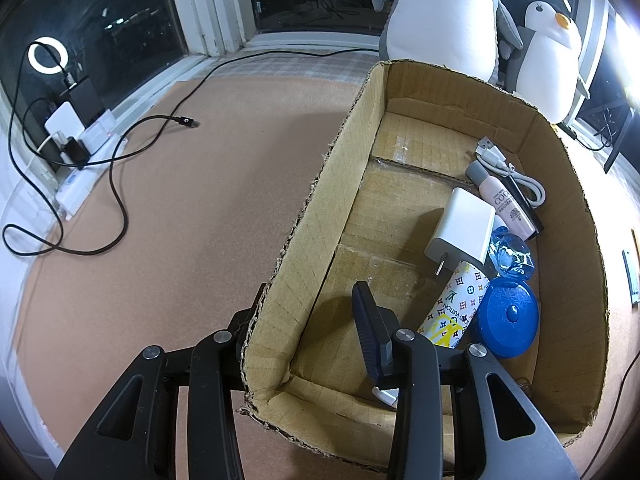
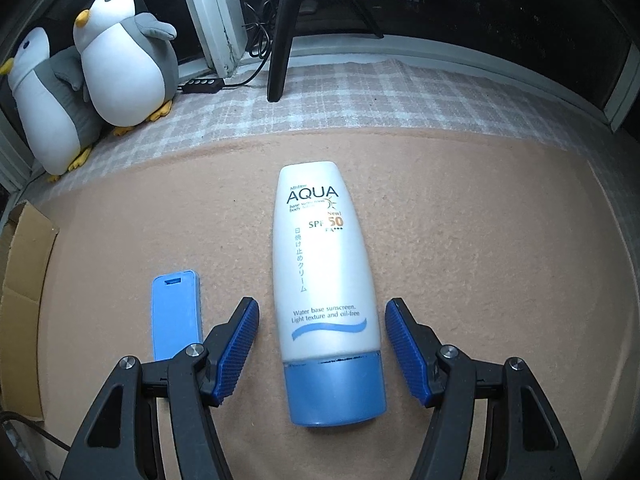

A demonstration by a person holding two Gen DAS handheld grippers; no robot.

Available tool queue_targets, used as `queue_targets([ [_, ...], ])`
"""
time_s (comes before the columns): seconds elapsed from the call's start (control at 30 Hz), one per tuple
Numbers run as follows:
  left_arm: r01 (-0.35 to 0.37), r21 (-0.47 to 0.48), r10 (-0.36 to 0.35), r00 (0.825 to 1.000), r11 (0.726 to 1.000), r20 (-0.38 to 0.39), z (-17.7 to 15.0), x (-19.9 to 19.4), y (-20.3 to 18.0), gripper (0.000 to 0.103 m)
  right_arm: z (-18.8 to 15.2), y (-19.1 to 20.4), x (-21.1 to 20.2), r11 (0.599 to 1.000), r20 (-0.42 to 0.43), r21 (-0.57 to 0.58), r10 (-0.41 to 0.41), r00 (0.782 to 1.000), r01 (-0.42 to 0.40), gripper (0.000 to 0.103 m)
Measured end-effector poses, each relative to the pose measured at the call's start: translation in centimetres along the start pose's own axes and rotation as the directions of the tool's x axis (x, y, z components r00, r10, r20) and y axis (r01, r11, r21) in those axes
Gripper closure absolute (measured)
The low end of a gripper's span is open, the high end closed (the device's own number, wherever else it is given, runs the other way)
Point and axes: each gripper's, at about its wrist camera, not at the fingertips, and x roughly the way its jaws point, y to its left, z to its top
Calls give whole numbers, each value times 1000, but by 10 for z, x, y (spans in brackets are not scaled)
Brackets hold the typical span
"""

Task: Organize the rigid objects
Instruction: 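Move the right gripper to the AQUA sunscreen tube and close on it, then carry the sunscreen tube into the box and open the right gripper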

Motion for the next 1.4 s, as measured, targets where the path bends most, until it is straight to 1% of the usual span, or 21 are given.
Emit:
queue_targets([
  [0.07, -1, 1, 1, 1000, 1000, 0, 0, 0, 0, 66, 0, -3, -1, 1000, 5, 5, 2, 1000, -2, 50],
  [0.13, -4, 4, 4, 1000, 1000, 1, 0, -1, 0, 66, 2, -6, -1, 1000, 6, 8, 15, 1000, -15, 53],
  [0.17, -5, 5, 5, 1000, 1000, 1, 0, -1, 0, 65, 2, -6, -1, 1000, 5, 6, 15, 1000, -15, 56],
  [0.23, -6, 6, 6, 1000, 1000, 1, 0, -1, 1, 65, 2, -5, -2, 1000, 6, -5, 5, 1000, -5, 58],
  [0.33, -6, 6, 6, 1000, 1000, 1, 0, -1, 0, 65, -1, -1, -3, 1000, 14, -20, -2, 1000, 3, 59],
  [0.6, -6, 6, 6, 1000, 1000, 1, 0, 0, 0, 65, -10, 3, -8, 1000, 36, -27, 13, 999, -12, 59],
  [0.73, -7, 7, 7, 1000, 1000, 1, 0, 0, 0, 65, -19, 5, -14, 999, 46, -15, 36, 998, -35, 59],
  [0.97, -7, 6, 7, 1000, 1000, 1, 0, 0, 0, 65, -28, 14, -30, 998, 80, -20, 55, 995, -53, 59],
  [1.2, -8, 6, 8, 1000, 1000, 1, 0, 0, 0, 65, -25, 39, -53, 994, 116, -70, 86, 989, -79, 59],
  [1.4, -8, 6, 8, 1000, 1000, 1, 0, 0, 0, 65, -24, 73, -71, 984, 147, -143, 130, 981, -109, 59],
])
